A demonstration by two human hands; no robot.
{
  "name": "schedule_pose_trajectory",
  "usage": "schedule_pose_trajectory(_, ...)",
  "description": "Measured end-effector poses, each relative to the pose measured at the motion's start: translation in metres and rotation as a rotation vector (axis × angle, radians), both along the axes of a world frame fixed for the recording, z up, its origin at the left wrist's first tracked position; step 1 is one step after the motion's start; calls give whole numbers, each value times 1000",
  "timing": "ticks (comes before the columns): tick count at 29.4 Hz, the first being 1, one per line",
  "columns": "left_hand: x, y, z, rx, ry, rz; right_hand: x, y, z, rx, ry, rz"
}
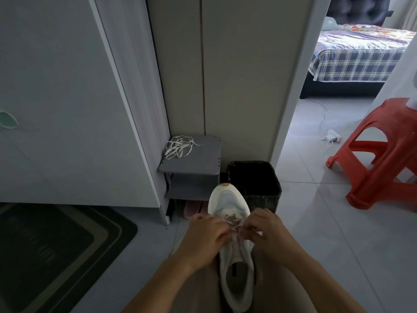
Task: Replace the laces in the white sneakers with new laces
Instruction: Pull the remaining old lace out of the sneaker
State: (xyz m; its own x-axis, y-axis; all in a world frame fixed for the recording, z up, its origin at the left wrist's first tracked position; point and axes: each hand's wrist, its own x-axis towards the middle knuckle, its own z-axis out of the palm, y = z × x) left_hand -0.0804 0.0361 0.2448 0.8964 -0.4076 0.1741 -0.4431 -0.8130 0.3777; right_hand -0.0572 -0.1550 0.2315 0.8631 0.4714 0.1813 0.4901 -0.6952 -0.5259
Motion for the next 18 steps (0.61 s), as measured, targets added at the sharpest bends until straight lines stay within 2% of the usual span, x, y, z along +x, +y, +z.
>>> schedule_pose_trajectory(2,-1,16,-6,-243,90,-10,-5,-15,-1,225,62,-132)
schedule_pose_trajectory(4,-7,36,-15,-461,126,85,-14,-31,-3,413,136,-348)
schedule_pose_trajectory(7,-16,48,-28,-588,189,279,-24,-39,-12,468,299,-521)
schedule_pose_trajectory(10,-17,41,-29,-512,127,296,-22,-32,-13,458,342,-511)
schedule_pose_trajectory(13,-15,22,-17,-313,-15,208,-15,-20,1,450,252,-465)
schedule_pose_trajectory(16,-13,-1,-8,-134,-106,113,-13,2,12,305,137,-354)
schedule_pose_trajectory(18,-11,-8,-8,-99,-70,104,-18,15,11,145,95,-307)
